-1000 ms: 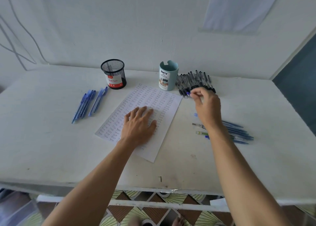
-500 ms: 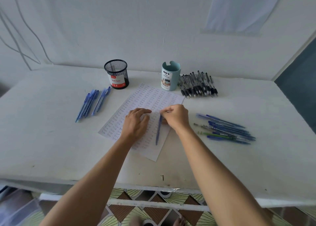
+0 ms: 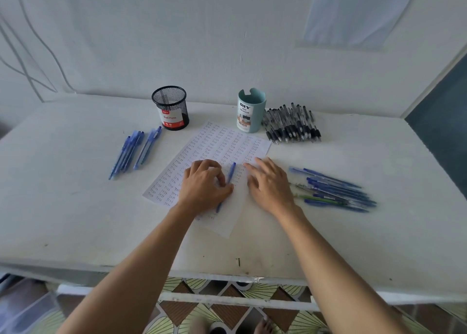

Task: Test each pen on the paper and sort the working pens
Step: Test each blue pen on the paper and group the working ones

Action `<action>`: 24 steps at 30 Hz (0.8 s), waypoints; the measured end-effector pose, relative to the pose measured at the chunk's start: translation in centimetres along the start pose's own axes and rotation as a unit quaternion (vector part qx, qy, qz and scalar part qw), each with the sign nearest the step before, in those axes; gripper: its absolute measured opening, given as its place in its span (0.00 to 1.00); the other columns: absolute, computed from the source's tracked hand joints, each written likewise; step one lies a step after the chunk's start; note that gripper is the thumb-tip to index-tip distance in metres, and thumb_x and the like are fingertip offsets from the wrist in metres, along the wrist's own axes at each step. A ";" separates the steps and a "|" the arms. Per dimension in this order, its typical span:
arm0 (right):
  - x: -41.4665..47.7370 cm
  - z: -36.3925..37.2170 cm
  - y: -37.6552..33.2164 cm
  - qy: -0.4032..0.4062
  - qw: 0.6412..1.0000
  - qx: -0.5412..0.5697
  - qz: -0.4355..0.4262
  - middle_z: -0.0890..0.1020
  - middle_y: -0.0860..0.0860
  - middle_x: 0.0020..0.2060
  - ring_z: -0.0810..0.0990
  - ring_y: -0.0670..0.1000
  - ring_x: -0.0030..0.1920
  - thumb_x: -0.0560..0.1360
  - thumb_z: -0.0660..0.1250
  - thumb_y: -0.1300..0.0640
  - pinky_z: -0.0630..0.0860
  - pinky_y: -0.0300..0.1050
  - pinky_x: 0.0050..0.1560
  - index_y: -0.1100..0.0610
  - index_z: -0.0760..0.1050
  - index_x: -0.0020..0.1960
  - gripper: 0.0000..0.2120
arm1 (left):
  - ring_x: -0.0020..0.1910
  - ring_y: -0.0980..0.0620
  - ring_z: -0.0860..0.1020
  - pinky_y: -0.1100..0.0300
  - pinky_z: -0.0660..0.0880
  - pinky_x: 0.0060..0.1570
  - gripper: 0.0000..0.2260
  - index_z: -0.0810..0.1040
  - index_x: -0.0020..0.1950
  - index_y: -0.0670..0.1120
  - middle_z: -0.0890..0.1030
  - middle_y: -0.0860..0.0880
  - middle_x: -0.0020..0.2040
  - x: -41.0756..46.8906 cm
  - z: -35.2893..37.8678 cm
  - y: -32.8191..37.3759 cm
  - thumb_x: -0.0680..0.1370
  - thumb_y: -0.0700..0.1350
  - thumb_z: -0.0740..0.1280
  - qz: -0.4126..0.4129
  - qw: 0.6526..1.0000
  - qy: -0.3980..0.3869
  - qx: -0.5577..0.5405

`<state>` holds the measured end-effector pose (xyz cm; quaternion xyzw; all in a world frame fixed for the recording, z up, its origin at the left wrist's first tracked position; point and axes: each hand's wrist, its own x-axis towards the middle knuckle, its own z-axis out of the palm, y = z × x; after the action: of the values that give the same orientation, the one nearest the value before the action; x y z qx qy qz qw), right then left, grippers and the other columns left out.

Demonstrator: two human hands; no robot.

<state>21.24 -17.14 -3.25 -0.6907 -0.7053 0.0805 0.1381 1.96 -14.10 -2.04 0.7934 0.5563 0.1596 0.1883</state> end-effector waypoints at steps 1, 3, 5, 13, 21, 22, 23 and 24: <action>-0.1 0.1 0.0 -0.016 1.000 -0.012 0.001 0.61 0.53 0.79 0.54 0.56 0.79 0.83 0.55 0.49 0.50 0.53 0.77 0.48 0.63 0.78 0.23 | 0.69 0.52 0.63 0.56 0.58 0.65 0.09 0.80 0.42 0.54 0.73 0.58 0.65 0.0 0.0 0.0 0.76 0.59 0.70 -0.003 1.000 0.002 -0.010; -0.3 0.1 -0.2 -0.041 0.999 -0.019 0.005 0.54 0.52 0.81 0.49 0.54 0.80 0.84 0.51 0.45 0.44 0.52 0.78 0.47 0.56 0.80 0.25 | 0.68 0.52 0.65 0.58 0.58 0.63 0.08 0.81 0.40 0.54 0.76 0.57 0.63 0.2 -0.2 0.0 0.77 0.54 0.69 -0.020 0.999 0.009 -0.046; -0.3 0.0 -0.3 -0.053 0.998 -0.023 0.008 0.52 0.51 0.81 0.47 0.54 0.80 0.84 0.49 0.43 0.42 0.52 0.78 0.48 0.53 0.81 0.26 | 0.68 0.52 0.66 0.58 0.58 0.61 0.08 0.81 0.38 0.54 0.77 0.57 0.62 0.4 -0.5 0.0 0.78 0.51 0.69 -0.044 0.995 0.011 -0.087; -0.5 0.0 -0.3 -0.052 0.998 -0.023 0.008 0.51 0.51 0.81 0.46 0.53 0.80 0.85 0.47 0.44 0.40 0.50 0.78 0.48 0.52 0.81 0.26 | 0.66 0.53 0.64 0.54 0.60 0.63 0.19 0.80 0.39 0.52 0.73 0.58 0.61 0.5 -0.5 0.4 0.71 0.68 0.70 -0.039 0.999 -0.013 -0.026; -0.6 0.0 -0.3 -0.046 0.999 -0.029 0.001 0.52 0.52 0.81 0.47 0.54 0.80 0.85 0.46 0.46 0.44 0.53 0.79 0.49 0.52 0.81 0.25 | 0.62 0.52 0.71 0.56 0.65 0.62 0.09 0.84 0.44 0.48 0.78 0.52 0.61 1.1 -1.9 1.5 0.76 0.53 0.72 -0.022 0.999 -0.027 0.000; -0.6 0.1 -0.3 -0.045 0.998 -0.035 0.000 0.52 0.53 0.81 0.47 0.54 0.80 0.85 0.46 0.46 0.44 0.54 0.79 0.49 0.52 0.81 0.25 | 0.58 0.53 0.74 0.57 0.68 0.59 0.08 0.84 0.45 0.48 0.80 0.50 0.59 1.2 -2.1 1.6 0.77 0.51 0.71 -0.036 0.998 -0.003 -0.045; -0.6 0.1 -0.3 -0.045 0.998 -0.039 0.000 0.52 0.53 0.81 0.48 0.55 0.80 0.85 0.46 0.46 0.45 0.54 0.79 0.50 0.52 0.81 0.25 | 0.52 0.54 0.77 0.59 0.71 0.54 0.08 0.83 0.45 0.47 0.83 0.49 0.55 1.2 -2.4 1.9 0.78 0.50 0.71 -0.061 0.992 0.023 -0.108; -0.5 0.1 -0.3 -0.044 0.998 -0.039 0.001 0.52 0.53 0.81 0.48 0.55 0.80 0.85 0.46 0.46 0.45 0.54 0.79 0.50 0.52 0.81 0.25 | 0.47 0.54 0.79 0.60 0.74 0.50 0.07 0.83 0.47 0.46 0.84 0.48 0.51 1.2 -2.8 2.1 0.79 0.49 0.70 -0.089 0.977 0.041 -0.189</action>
<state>20.92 -17.68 -3.32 -0.6918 -0.7128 0.0827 0.0799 2.83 -13.34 1.46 0.6836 0.5919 0.2771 0.3249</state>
